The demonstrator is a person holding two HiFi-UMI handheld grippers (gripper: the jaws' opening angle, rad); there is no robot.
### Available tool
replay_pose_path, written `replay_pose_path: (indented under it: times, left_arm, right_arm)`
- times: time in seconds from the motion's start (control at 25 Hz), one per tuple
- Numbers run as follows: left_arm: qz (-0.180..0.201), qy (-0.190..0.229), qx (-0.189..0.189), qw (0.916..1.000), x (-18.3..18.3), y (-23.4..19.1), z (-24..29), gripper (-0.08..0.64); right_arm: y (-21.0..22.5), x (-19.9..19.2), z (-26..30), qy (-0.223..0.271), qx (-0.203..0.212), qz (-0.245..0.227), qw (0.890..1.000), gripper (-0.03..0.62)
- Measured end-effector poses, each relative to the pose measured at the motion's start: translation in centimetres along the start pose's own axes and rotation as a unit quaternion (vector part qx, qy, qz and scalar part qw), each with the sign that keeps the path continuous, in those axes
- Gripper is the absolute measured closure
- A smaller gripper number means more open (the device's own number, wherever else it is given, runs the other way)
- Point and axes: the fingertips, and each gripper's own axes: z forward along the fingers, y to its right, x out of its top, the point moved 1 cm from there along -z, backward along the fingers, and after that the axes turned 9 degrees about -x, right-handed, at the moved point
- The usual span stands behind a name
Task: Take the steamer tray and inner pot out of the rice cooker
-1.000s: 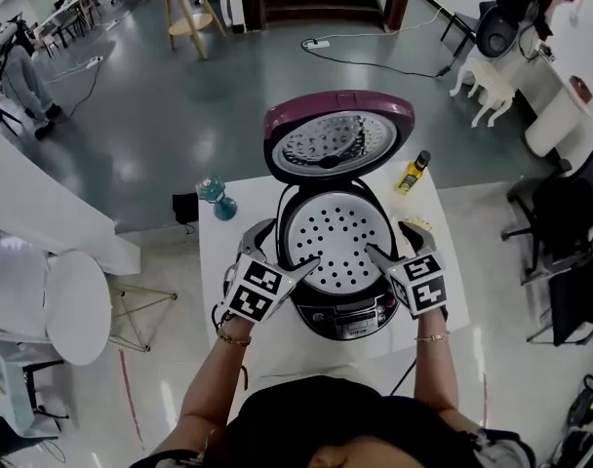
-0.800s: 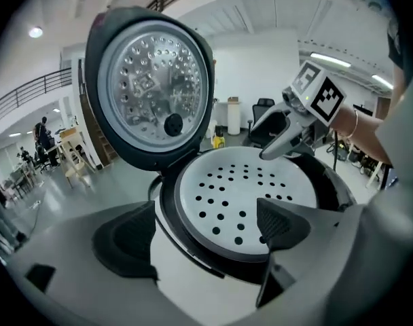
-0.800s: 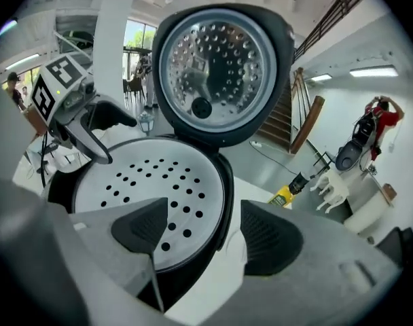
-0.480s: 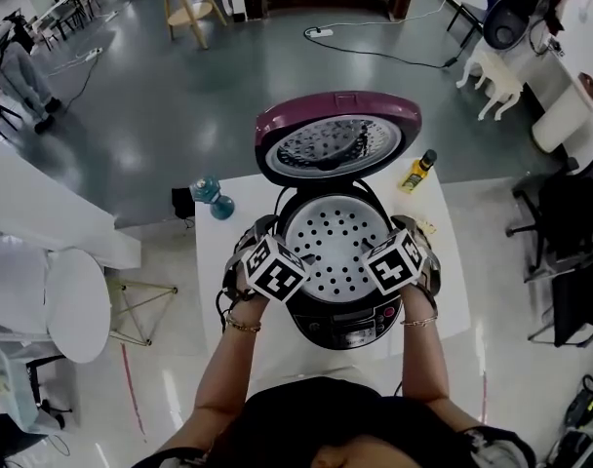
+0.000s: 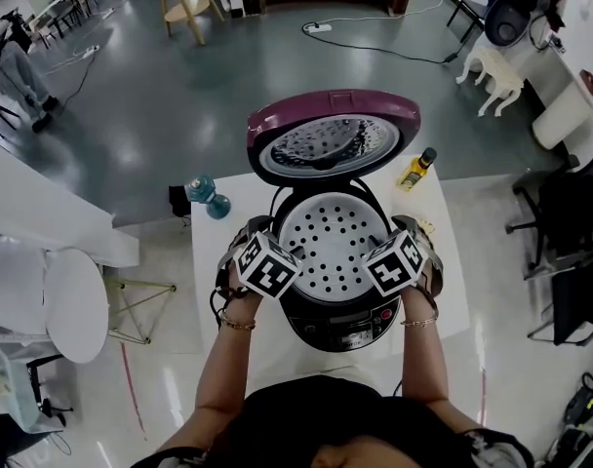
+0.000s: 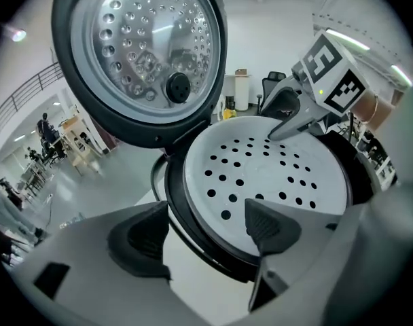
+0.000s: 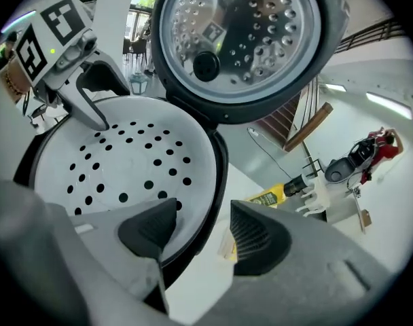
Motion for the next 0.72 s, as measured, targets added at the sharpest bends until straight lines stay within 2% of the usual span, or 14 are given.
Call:
replay_pose_path:
  times: [0.2,0.48,0.6,0.72]
  left_arm:
    - [-0.007,0.013,-0.006,0.9999,0.3,0.0,-0.5,0.213]
    - [-0.016,0.03,-0.004,0.9994,0.5,-0.2,-1.2,0.213]
    - [-0.019,0.032,-0.007,0.9993,0.5,-0.2,-1.3,0.213]
    - [-0.018,0.028,-0.018,0.9993,0.4,0.3,-1.2,0.213]
  right_arm:
    - [0.4,1.1,-1.3,0.051,-0.018,0.025,0.998,0.453]
    - [1.4,2.2,-2.7,0.1,-0.017,0.067,0.993,0.503]
    - [2.0,2.3,-3.1,0.119,-0.004,0.114,0.986,0.522]
    - [2.8,2.5,-3.6,0.149,0.01,0.169,0.974,0.537]
